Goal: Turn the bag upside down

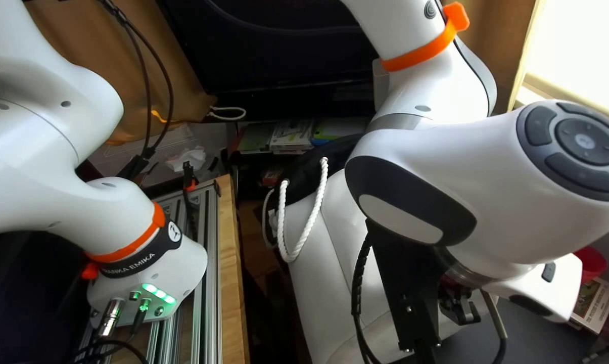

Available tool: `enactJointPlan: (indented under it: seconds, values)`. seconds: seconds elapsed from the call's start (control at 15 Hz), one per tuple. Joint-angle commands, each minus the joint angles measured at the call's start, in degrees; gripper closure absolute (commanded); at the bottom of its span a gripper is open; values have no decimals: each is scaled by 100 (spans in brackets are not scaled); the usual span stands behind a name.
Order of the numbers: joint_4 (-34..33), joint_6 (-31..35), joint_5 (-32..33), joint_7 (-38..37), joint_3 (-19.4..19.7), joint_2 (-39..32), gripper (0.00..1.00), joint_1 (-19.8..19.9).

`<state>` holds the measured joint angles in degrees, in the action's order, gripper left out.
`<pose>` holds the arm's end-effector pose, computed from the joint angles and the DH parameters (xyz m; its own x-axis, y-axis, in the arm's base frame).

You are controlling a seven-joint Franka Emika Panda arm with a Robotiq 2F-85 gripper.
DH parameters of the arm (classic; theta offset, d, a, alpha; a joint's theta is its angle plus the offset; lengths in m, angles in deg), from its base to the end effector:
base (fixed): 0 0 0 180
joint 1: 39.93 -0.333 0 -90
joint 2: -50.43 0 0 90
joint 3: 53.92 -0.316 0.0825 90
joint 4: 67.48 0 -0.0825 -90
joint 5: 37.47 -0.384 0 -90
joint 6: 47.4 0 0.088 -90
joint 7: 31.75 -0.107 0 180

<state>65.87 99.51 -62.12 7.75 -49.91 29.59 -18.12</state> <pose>0.4498 -0.2266 0.1719 0.9911 -0.1323 -0.0148 -0.1324 -0.9668 -0.2186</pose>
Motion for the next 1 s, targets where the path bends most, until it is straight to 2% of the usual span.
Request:
enactJointPlan:
  seconds: [0.0,0.07,0.13,0.33,0.47,0.73,0.93]
  values:
    - [-26,-63,131,-202,-85,158,91,-81]
    - [-45,-73,170,-249,-95,174,99,-126]
    - [-54,-40,244,-321,-89,188,100,-189]
    - [15,-73,598,-602,-52,498,97,-416]
    - [115,-50,1107,-1011,45,852,97,-653]
    - [256,3,2734,-2214,270,1627,98,-1216]
    - [212,-177,3980,-3019,257,2054,98,-1496]
